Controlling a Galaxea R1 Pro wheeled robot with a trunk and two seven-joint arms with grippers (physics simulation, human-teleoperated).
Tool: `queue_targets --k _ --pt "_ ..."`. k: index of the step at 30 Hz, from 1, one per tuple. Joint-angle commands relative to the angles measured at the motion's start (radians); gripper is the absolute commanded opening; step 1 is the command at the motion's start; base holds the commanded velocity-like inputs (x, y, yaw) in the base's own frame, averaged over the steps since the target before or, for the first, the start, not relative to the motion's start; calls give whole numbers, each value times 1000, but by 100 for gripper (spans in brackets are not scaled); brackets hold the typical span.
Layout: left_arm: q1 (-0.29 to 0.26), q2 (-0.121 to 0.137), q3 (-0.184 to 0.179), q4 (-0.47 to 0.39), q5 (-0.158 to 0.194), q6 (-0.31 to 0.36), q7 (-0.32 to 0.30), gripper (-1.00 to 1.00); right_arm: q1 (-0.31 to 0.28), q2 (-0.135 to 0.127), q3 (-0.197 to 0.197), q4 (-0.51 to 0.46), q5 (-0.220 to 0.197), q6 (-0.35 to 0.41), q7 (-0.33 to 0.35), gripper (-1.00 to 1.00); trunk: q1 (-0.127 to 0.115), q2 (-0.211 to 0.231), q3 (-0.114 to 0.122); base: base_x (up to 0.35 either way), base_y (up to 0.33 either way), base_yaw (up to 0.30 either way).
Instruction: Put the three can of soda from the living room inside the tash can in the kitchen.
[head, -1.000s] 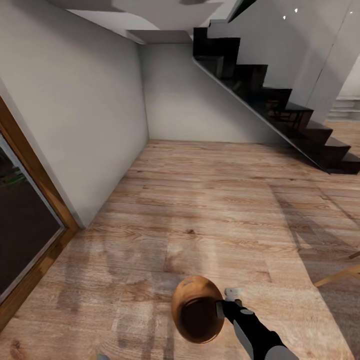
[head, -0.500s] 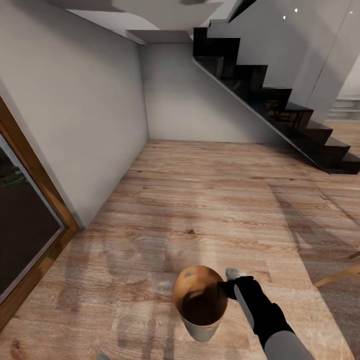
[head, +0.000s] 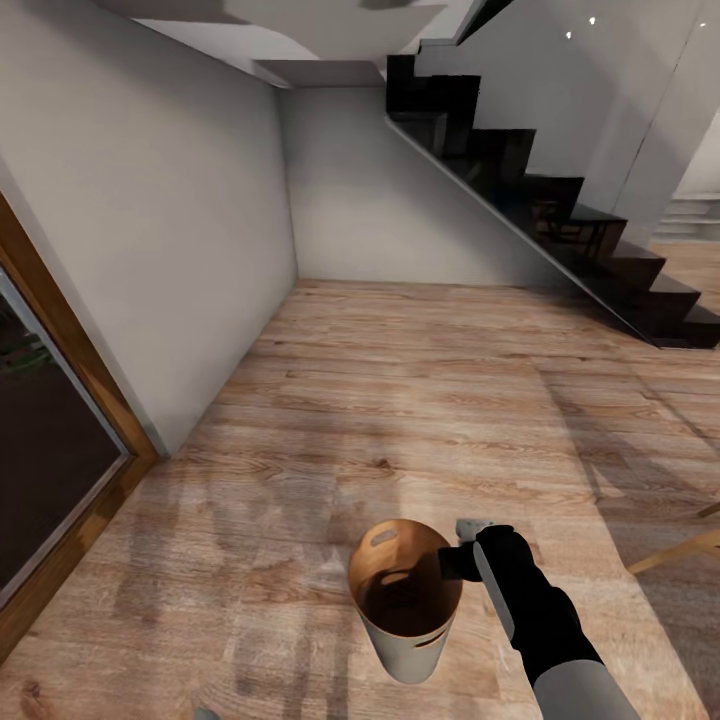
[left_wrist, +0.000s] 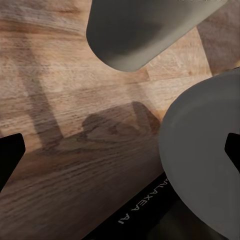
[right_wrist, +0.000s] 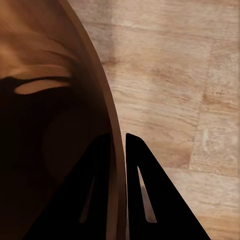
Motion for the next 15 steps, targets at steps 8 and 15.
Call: queue_targets --k 8,15 --pt "0 0 0 1 0 0 0 100 0 1 0 -1 -19 1 5 -100 0 0 0 0 0 0" --pt "0 0 0 1 0 1 0 100 1 0 0 -1 -19 1 5 -100 0 0 0 0 0 0"
